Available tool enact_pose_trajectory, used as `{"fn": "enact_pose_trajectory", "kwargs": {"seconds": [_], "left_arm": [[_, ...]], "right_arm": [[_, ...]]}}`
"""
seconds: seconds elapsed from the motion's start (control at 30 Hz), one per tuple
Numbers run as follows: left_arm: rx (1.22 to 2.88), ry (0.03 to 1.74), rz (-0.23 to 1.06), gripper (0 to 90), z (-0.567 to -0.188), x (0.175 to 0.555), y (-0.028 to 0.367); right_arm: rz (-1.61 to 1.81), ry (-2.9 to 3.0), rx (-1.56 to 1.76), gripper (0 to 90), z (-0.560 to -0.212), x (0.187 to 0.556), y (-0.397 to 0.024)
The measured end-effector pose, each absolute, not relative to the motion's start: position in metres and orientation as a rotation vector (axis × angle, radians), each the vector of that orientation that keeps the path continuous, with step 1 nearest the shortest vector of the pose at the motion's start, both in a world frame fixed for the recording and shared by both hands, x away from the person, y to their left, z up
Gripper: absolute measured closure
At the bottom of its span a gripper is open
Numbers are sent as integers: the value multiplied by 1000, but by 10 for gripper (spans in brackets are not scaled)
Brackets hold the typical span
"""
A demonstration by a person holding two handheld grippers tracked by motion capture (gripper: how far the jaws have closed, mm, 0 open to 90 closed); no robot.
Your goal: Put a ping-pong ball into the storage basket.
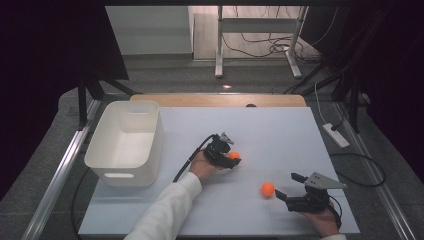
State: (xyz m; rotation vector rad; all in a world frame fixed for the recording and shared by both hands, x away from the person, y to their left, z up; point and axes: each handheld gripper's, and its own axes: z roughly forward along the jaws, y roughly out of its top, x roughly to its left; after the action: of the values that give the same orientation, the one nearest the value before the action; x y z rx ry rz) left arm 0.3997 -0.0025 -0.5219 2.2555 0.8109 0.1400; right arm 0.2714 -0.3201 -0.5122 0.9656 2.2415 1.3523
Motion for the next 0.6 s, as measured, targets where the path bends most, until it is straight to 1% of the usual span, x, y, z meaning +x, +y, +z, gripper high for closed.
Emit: {"fn": "enact_pose_trajectory", "kwargs": {"seconds": [0.13, 0.6], "left_arm": [[2260, 808, 154, 495, -522, 399, -4], [2245, 799, 183, 510, -517, 397, -1]], "right_arm": [[1352, 2243, 964, 95, -512, 271, -320], [1340, 2245, 963, 96, -513, 272, -320]]}}
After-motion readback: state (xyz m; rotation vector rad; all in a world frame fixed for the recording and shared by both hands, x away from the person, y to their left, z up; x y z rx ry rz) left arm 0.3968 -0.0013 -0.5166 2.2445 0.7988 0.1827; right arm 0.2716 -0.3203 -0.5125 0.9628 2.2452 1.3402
